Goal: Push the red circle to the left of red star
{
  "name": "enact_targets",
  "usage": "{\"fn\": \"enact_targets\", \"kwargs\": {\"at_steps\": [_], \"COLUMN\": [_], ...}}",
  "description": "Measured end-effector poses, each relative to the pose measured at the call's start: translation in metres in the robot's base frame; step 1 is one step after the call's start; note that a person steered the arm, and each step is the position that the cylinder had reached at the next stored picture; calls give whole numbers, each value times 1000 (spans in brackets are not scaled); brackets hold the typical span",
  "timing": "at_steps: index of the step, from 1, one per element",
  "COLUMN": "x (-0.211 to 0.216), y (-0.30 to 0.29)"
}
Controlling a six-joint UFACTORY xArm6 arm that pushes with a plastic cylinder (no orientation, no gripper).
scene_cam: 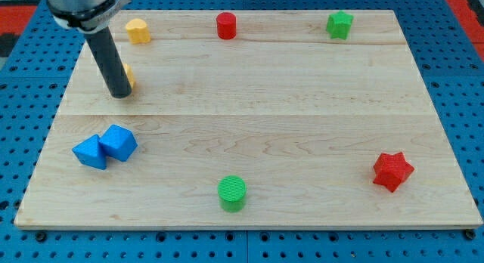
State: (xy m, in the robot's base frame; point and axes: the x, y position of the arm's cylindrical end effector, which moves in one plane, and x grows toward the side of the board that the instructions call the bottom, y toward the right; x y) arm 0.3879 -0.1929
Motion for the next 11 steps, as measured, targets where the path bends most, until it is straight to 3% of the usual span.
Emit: {"fn": "enact_targets", "kwargs": {"at_steps": [2,3,5,7,8,10,11], "x": [-70,-82,-136,-192,-190,-103,-97], "y": [8,23,123,140,198,202,184]}}
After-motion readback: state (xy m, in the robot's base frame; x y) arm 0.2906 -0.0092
